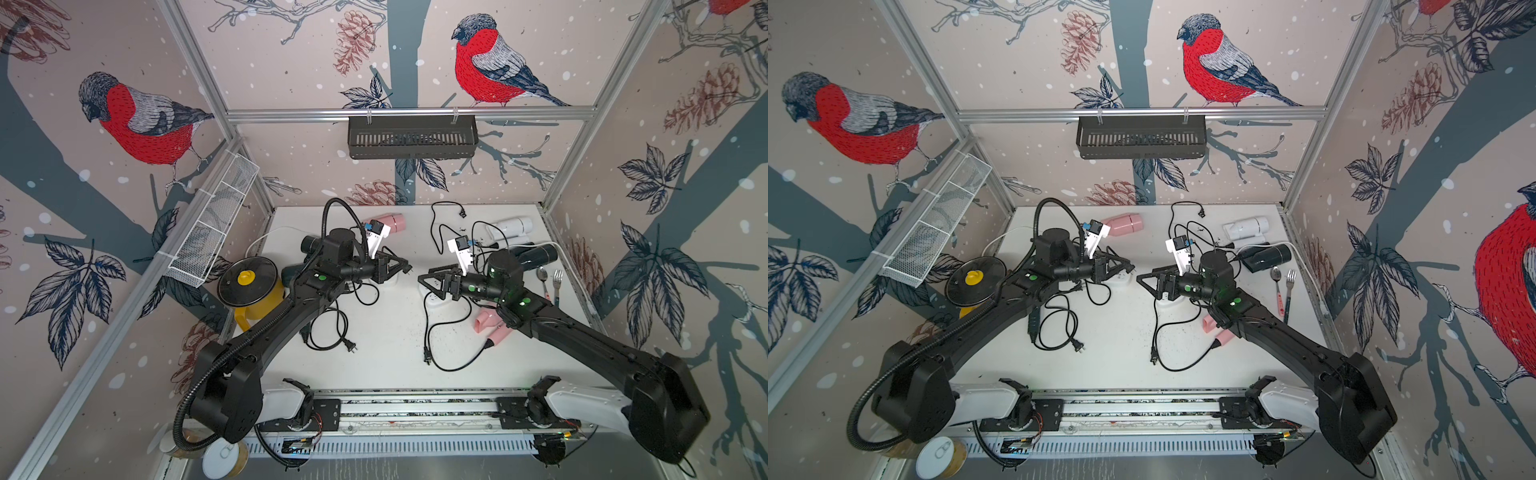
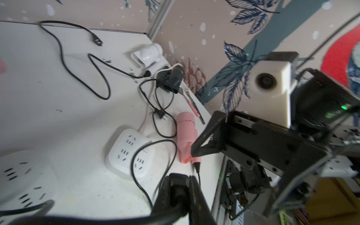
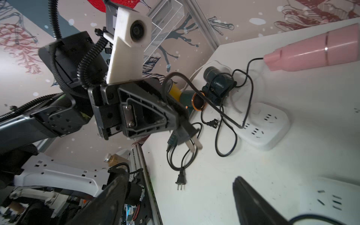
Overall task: Charge the blow dryers
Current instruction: Pick up the plug from the center of the board, then insert the plug into the socket.
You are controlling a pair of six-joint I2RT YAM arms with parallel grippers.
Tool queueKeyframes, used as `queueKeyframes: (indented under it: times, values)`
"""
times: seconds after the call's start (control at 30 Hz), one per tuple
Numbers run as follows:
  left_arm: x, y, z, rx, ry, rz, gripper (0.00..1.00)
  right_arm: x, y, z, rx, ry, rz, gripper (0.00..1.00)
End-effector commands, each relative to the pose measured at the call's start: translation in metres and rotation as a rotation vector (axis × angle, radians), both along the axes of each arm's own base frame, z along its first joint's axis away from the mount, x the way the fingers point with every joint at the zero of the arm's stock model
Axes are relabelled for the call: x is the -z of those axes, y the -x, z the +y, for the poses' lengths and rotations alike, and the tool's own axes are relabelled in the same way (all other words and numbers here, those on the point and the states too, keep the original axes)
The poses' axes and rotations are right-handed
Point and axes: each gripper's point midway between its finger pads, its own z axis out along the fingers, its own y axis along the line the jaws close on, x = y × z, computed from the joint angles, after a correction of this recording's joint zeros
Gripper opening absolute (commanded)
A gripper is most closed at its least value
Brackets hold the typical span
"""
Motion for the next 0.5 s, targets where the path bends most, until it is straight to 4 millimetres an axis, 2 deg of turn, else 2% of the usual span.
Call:
queueKeyframes:
  times: [0.0,0.03,0.17,0.3,0.47]
  values:
    - [0.028,-0.035,0.026,-0.212,-0.175,-0.019,0.09,0.006,-0.005,-0.012,0.084,0.054,-0.042,0.96]
    - [0.019,-0.046,0.028,-0.252,-0.183,-0.041,0.09,0.007,-0.005,-0.015,0.100,0.063,-0.045,0.97]
    - [0.019,-0.071,0.041,-0.362,-0.252,-0.077,0.09,0.011,-0.009,-0.033,0.197,0.113,-0.070,0.99]
    - [0.004,-0.095,0.057,-0.459,-0.361,-0.185,0.09,0.015,-0.010,-0.050,0.275,0.143,-0.082,1.00]
    - [-0.002,-0.114,0.054,-0.471,-0.399,-0.275,0.09,0.015,-0.005,-0.056,0.296,0.130,-0.088,1.00]
